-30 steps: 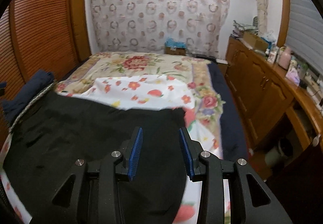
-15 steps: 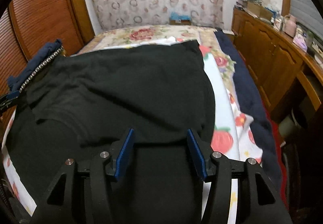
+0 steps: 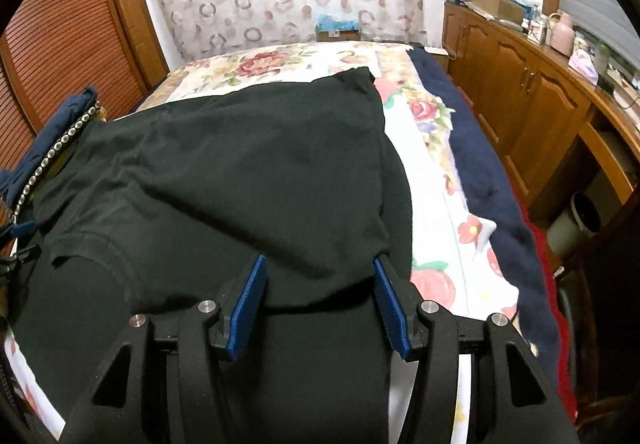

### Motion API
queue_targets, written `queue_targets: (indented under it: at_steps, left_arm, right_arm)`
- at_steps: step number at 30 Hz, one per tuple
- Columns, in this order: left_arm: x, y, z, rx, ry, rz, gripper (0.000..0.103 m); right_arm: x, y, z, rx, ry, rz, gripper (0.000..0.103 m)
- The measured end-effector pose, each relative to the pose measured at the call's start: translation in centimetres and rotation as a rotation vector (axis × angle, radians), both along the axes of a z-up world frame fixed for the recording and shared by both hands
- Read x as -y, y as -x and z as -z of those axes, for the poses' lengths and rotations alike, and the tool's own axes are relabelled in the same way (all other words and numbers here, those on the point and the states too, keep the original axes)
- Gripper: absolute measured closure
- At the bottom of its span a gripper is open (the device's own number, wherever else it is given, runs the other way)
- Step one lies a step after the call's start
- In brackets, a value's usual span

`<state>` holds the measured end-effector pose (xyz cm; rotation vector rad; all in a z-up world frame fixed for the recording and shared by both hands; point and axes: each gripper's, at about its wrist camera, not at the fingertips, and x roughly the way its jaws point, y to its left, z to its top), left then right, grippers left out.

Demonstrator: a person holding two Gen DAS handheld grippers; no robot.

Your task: Fold small clothes

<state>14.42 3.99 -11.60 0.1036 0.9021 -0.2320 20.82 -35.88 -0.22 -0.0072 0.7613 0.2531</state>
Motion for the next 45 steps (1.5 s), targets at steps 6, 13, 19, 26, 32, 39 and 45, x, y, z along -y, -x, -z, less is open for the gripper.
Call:
queue_targets:
  at_steps: [6, 13, 19, 26, 32, 39, 45]
  left_arm:
    - [-0.2, 0.1, -0.2, 0.001, -0.001, -0.004, 0.017]
    - [-1.4, 0.3, -1.6, 0.06, 0.106, -0.07, 0.02]
    - [-2.1, -1.7, -1.8, 0.041, 0.131, -0.155, 0.029]
    - [-1.5, -3.0, -1.1, 0.037, 0.047, -0.192, 0.034]
    - [-1.4, -2.9, -1.0, 0.049, 0.005, -0.184, 0.077]
    - [-2.2, -2.4, -1.9, 0.09, 0.037, -0.193, 0.099]
    - [-2.1, -1.0, -4.2, 0.189, 0.073, -0.191, 0.099]
  right_arm:
    - [-1.0, 1.6, 1.2, 0.037, 0.031, 0.008, 0.047]
    - [-2.4, 3.0, 2.4, 0.043, 0.035, 0.01, 0.047]
    - [-3.9, 2.0, 3.2, 0.046, 0.031, 0.01, 0.047]
    - [-3.9, 2.1, 3.3, 0.056, 0.034, 0.004, 0.047]
    - [-4.0, 1.8, 3.2, 0.05, 0.032, 0.009, 0.05]
    - [-2.9, 0.7, 2.7, 0.033, 0.0, 0.031, 0.088]
    - [-3.3, 1.6, 1.3, 0.104, -0.036, -0.034, 0.098]
